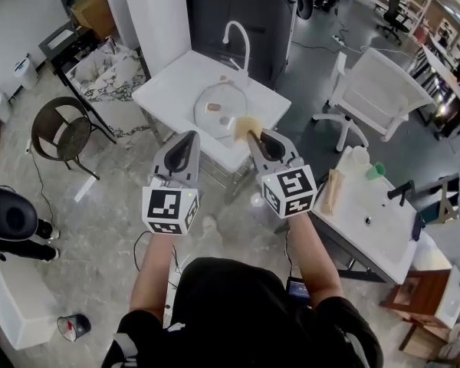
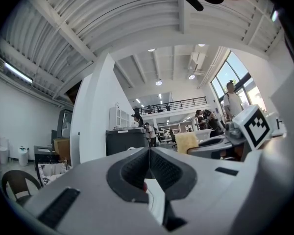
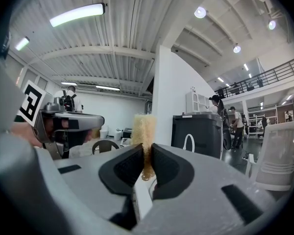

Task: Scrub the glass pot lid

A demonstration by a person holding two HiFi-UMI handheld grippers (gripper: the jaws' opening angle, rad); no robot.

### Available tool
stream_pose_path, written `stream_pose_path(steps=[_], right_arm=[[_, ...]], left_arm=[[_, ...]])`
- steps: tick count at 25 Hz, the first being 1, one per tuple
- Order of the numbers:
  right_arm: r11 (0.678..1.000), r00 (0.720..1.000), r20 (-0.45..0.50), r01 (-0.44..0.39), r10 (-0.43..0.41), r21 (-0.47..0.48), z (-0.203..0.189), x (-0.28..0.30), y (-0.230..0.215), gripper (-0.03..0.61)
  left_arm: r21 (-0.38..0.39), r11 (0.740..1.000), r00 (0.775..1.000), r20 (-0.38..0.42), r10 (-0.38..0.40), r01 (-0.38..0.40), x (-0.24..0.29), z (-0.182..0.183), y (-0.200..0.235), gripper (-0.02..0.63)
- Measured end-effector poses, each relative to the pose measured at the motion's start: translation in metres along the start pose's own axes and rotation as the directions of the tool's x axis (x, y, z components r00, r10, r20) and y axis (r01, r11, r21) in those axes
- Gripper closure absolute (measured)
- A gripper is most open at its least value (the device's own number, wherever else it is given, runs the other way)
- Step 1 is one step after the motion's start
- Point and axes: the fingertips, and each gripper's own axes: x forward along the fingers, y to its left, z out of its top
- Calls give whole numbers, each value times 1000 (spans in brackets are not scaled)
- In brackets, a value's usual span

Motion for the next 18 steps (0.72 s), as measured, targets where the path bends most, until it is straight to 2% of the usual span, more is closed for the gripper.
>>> stream_pose_path(steps=[18], right_arm=[[999,998,-63,30,-29,19,-2,178,-77,552]], left_arm=[[-21,999,997,-65,-49,48,165,-36,119,607]])
